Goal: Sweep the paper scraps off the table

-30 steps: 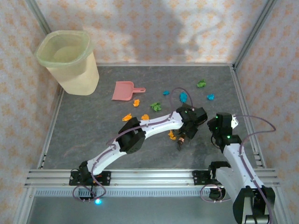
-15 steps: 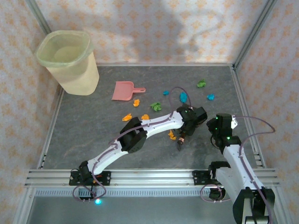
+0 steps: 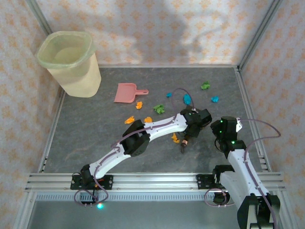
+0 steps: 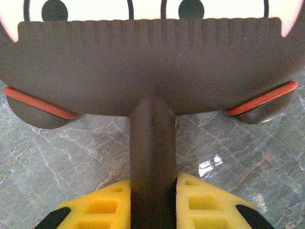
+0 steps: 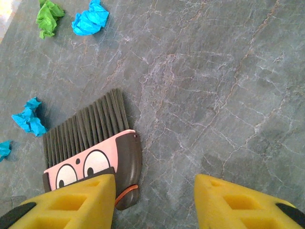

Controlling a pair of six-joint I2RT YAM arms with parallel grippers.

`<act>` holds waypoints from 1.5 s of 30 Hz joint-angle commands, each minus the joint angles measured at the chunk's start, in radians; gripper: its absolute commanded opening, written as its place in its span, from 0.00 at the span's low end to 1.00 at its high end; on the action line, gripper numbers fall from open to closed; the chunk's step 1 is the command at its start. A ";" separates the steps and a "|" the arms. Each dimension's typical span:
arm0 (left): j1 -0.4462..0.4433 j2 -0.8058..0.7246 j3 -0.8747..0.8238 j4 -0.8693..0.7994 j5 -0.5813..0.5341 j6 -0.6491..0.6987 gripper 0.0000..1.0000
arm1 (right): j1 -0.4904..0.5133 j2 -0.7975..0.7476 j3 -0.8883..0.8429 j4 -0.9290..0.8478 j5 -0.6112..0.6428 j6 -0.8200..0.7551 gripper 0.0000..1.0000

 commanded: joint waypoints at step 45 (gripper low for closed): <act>0.273 -1.099 -1.202 0.719 -0.204 -1.009 0.00 | 0.470 0.148 0.006 0.756 -0.647 0.013 0.72</act>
